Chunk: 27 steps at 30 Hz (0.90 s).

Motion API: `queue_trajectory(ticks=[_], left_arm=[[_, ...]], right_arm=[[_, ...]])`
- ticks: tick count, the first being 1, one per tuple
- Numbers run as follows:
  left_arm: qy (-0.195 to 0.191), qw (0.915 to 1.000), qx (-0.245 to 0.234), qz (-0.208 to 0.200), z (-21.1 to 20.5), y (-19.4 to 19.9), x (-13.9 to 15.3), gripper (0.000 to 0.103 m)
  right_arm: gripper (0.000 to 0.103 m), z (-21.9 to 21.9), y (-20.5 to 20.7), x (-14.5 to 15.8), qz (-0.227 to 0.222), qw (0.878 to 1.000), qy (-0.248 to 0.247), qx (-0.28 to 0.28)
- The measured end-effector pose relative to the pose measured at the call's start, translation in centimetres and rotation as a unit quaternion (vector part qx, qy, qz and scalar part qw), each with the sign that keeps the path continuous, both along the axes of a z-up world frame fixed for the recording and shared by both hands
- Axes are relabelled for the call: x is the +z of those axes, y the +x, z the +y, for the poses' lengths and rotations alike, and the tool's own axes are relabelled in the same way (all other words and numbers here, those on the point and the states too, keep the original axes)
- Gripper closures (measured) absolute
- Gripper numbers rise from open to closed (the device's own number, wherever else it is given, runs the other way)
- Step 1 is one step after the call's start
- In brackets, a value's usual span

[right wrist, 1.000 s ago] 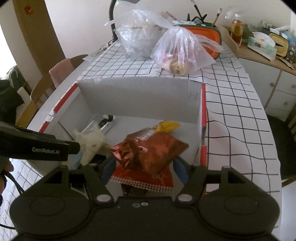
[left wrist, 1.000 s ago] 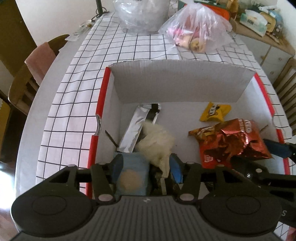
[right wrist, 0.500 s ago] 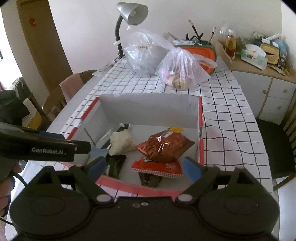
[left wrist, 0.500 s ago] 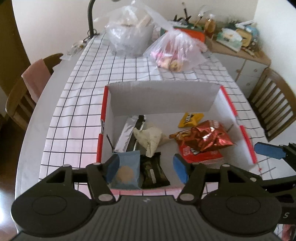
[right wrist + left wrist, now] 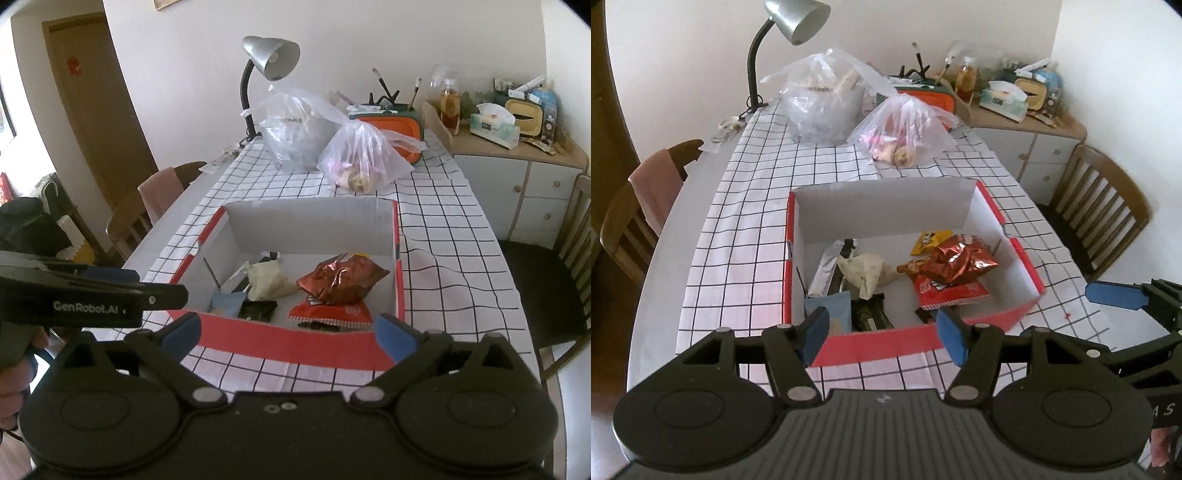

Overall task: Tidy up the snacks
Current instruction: 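Move both open tools back to the snacks left on the tablecloth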

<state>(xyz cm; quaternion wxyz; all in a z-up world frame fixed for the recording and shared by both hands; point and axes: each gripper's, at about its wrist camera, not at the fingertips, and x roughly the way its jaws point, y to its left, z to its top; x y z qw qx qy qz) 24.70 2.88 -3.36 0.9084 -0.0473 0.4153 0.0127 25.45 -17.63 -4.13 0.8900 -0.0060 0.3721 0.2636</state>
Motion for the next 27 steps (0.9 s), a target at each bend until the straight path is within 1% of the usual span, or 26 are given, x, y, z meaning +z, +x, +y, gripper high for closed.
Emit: queue_trajectory(ticks=[2,3,6,12,17,20,27], left_arm=[[-0.005,1.0000,-0.002,-0.005,0.1,-0.8,0.3,0.032],[-0.007,0.9999,-0.003,-0.010,0.2,-1.3,0.4,0.031],[-0.012,0.9997,-0.010,-0.017,0.3,-2.4,0.7,0.029],[-0.008,0.9995,-0.024,-0.021,0.0,-4.9,0.6,0.027],[-0.010,0.9993,-0.035,-0.003,-0.1,-6.5,-0.7,0.027],[-0.018,0.9989,-0.042,0.014,-0.1,-7.3,-2.0,0.027],[-0.020,0.9974,-0.043,0.055,-0.2,-8.6,-5.5,0.027]], right_arm=[[0.000,-0.1,-0.9,0.1,-0.002,1.000,0.002,0.000],[0.000,-0.2,-1.3,0.2,-0.003,1.000,0.003,-0.001],[0.000,-0.3,-2.5,0.1,-0.004,1.000,0.002,-0.001],[0.000,-0.8,-5.0,-0.7,-0.001,1.000,-0.008,0.004],[0.000,-1.2,-6.6,-2.3,0.016,1.000,-0.026,0.008],[0.000,-1.2,-7.3,-3.5,0.026,0.999,-0.039,0.011],[0.000,-1.6,-8.2,-6.4,0.061,0.997,-0.055,0.005]])
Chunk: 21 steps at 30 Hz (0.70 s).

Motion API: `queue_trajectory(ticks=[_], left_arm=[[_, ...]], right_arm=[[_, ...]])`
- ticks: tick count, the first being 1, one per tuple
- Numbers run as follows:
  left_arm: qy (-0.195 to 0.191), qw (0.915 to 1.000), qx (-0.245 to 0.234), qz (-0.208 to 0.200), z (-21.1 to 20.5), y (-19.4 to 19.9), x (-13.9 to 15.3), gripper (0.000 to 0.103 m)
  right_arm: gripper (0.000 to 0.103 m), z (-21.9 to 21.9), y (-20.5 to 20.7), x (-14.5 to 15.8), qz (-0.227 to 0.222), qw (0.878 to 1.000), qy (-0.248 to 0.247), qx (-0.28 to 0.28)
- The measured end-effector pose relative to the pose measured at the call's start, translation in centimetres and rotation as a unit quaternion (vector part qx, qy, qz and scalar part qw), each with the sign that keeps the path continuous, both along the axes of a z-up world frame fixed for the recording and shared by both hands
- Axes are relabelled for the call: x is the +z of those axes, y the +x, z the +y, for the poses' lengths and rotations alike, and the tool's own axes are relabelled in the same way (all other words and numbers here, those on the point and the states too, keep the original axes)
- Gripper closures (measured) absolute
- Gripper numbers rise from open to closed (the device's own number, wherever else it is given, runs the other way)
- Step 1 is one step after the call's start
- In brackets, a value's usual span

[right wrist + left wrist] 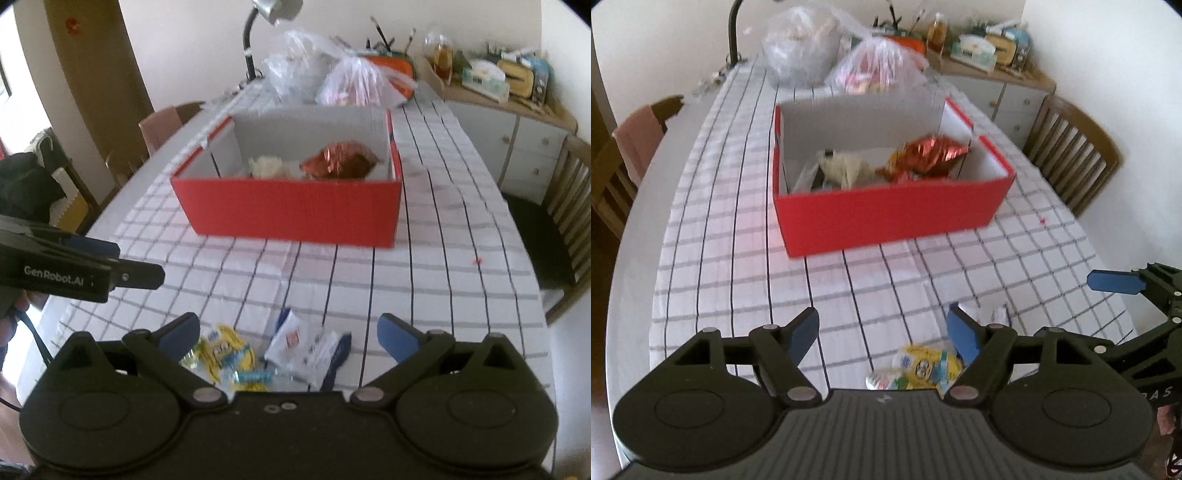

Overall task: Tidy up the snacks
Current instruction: 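Move both open tools back to the snacks left on the tablecloth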

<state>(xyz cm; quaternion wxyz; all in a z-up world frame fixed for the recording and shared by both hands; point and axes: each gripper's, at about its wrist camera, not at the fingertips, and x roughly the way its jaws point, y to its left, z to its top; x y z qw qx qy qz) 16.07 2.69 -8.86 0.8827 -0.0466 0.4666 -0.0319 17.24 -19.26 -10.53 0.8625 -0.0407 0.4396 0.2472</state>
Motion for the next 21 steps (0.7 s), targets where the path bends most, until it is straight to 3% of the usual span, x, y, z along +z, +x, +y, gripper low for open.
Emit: queue_trajectory(ticks=[7,12,21], left_arm=[[-0.010,0.9984,0.018,0.052,0.3,-0.1,-3.7,0.027],[-0.022,0.9951,0.038,0.089,0.5,0.0,-6.2,0.027],[-0.007,0.9951,0.018,0.097,-0.4,-0.2,-8.0,0.027]], right_arm=[[0.003,0.4,-1.0,-3.1,0.031,0.999,-0.018,0.009],[0.006,1.6,-2.0,-4.1,0.025,0.998,-0.045,0.045],[0.021,3.2,-2.3,-5.8,0.025,0.993,-0.069,0.090]])
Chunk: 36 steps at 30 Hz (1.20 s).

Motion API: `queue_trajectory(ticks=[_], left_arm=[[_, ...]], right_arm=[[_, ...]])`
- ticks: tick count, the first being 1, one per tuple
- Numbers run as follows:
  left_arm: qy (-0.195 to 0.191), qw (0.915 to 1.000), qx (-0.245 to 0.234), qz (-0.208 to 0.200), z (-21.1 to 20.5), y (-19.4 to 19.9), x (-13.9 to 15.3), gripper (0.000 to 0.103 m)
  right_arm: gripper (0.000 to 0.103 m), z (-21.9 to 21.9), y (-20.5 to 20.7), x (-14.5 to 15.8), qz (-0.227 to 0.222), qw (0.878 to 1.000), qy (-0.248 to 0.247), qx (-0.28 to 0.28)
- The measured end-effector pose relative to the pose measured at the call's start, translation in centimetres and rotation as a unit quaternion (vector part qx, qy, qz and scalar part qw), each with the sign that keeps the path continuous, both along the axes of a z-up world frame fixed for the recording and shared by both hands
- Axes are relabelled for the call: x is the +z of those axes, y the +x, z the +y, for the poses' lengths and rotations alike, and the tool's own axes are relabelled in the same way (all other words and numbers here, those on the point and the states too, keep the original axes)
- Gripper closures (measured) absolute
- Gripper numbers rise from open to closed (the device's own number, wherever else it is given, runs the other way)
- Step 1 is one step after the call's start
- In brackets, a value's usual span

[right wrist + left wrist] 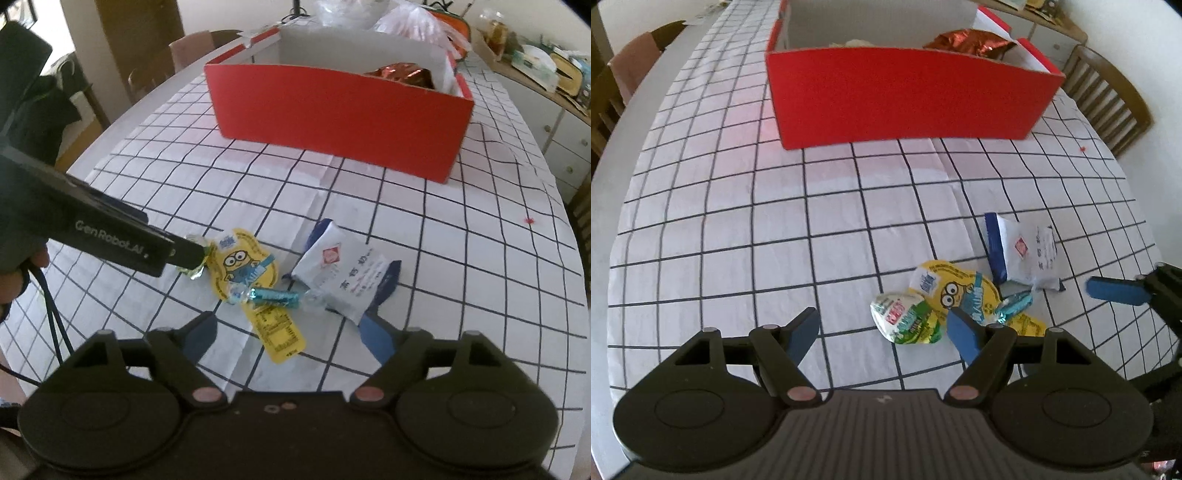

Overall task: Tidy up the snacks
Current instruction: 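Move both open tools back to the snacks left on the tablecloth, then grasp the green jelly cup with the left tool while the right tool grasps the teal candy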

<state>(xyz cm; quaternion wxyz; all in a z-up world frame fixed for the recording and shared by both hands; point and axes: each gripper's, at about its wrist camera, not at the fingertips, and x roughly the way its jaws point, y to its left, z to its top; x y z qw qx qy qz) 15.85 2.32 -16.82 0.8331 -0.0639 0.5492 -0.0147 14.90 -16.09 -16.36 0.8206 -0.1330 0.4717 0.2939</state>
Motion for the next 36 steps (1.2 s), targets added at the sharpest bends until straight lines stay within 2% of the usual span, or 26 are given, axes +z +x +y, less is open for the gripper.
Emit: queue_trajectory(ticks=[7,11,14,20,25,28,32,36], left_arm=[[0.004,0.9998,-0.016,-0.005,-0.3,0.0,-0.7,0.027],[0.005,0.9998,-0.021,-0.004,-0.4,0.1,-1.1,0.027],[0.004,0.9997,-0.022,-0.002,-0.3,0.2,-1.5,0.027],[0.003,0.9995,-0.032,-0.003,-0.3,0.4,-1.9,0.028],[0.004,0.9991,-0.040,-0.008,-0.3,0.5,-2.1,0.030],[0.001,0.9990,-0.043,-0.008,-0.3,0.5,-2.1,0.034],[-0.004,0.9982,-0.058,-0.011,-0.7,0.4,-1.7,0.051],[-0.011,0.9980,-0.062,-0.009,-0.7,0.4,-1.7,0.060]], right_arm=[[0.031,1.6,-0.3,0.0,-0.039,0.997,-0.023,0.069],[0.044,2.5,0.1,-0.4,-0.050,0.993,-0.040,0.099],[0.049,2.9,0.4,-0.6,-0.046,0.992,-0.041,0.114],[0.066,2.9,1.0,-1.2,-0.029,0.992,-0.044,0.113],[0.070,2.7,0.9,-1.3,-0.020,0.993,-0.037,0.110],[0.074,2.6,1.0,-1.3,-0.019,0.994,-0.034,0.102],[0.084,2.3,1.4,-1.4,-0.004,0.997,-0.021,0.080],[0.093,1.6,2.0,-1.4,0.010,0.999,-0.004,0.049]])
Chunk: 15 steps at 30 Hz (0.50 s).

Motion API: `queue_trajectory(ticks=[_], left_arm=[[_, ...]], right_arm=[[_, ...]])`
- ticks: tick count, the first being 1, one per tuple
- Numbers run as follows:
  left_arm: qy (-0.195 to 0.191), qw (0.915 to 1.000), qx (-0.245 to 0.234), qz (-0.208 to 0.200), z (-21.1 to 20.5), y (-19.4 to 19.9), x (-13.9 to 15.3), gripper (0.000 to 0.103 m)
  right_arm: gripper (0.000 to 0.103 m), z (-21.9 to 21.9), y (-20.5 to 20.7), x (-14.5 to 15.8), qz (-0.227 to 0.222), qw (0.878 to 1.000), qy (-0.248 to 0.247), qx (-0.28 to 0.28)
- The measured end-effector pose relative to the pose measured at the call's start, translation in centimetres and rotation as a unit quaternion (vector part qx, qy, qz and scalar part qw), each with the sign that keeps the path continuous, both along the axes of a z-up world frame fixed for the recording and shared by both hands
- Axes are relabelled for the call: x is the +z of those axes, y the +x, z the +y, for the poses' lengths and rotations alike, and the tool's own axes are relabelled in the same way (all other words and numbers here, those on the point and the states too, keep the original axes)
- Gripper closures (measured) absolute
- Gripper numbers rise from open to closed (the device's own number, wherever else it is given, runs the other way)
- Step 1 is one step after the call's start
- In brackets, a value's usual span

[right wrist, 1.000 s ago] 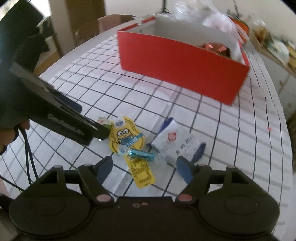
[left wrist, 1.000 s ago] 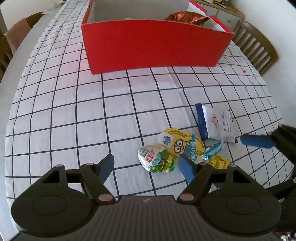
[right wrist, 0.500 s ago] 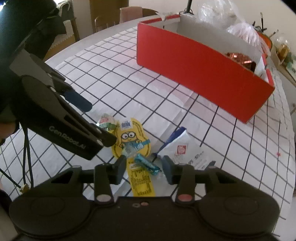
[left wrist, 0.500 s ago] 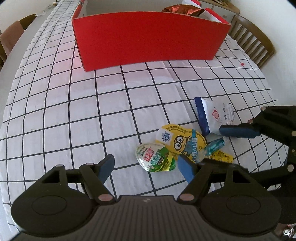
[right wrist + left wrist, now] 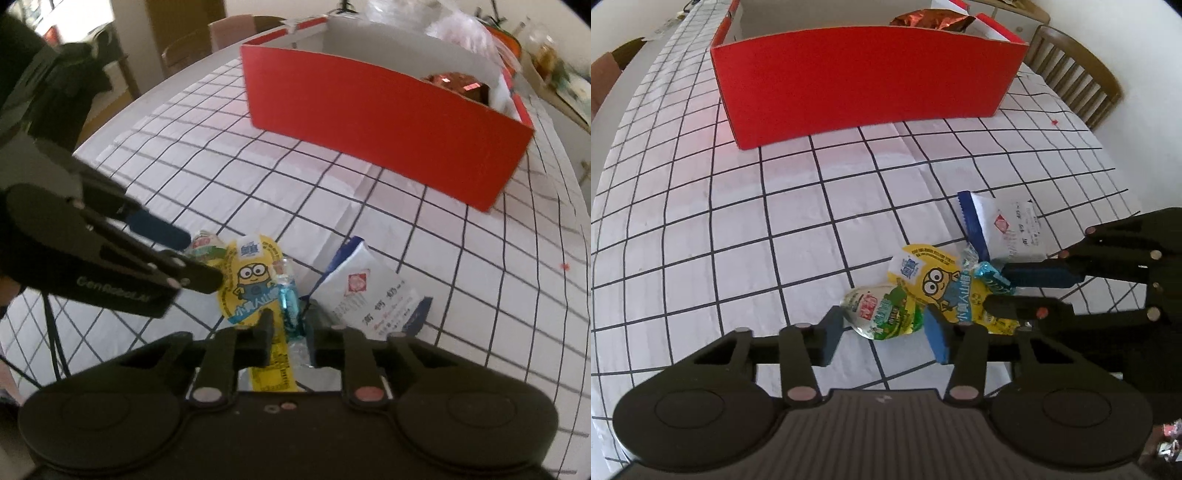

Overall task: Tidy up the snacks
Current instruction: 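Grasp the green jelly cup with the left tool while the right tool grasps the teal candy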

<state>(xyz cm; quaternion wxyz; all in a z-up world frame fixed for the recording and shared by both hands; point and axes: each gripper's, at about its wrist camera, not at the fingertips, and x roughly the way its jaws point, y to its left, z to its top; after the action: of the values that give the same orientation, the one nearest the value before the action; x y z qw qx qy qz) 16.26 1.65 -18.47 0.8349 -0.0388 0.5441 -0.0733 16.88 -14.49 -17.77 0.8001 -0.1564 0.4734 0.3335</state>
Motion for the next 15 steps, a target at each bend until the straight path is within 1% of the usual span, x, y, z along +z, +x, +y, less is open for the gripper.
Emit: queue_trajectory(ticks=[1,3,4,5,7,15], left_arm=[[0.001,1.0000,0.000,0.002,0.0,0.0,0.0,0.063],[0.001,1.0000,0.000,0.006,0.1,-0.1,-0.1,0.065],[0.002,1.0000,0.001,0.008,0.1,-0.1,-0.2,0.073],[0.008,0.9999,0.002,0.006,0.2,-0.2,-0.2,0.078],[0.001,0.9999,0.003,0.010,0.5,-0.1,-0.2,0.084],[-0.016,0.9994,0.024,0.017,1.7,-0.5,-0.1,0.086]], right_arm=[[0.094,-0.1,0.1,0.0,0.004,1.000,0.003,-0.007],[0.094,-0.3,0.1,0.0,0.004,1.000,0.007,-0.018],[0.094,-0.3,0.1,-0.1,0.004,1.000,0.008,-0.022],[0.094,-0.4,0.0,0.0,0.005,1.000,0.010,-0.026],[0.094,-0.5,-0.1,0.0,0.006,0.999,0.014,-0.035],[0.094,-1.2,-0.9,1.1,0.010,0.997,0.040,-0.062]])
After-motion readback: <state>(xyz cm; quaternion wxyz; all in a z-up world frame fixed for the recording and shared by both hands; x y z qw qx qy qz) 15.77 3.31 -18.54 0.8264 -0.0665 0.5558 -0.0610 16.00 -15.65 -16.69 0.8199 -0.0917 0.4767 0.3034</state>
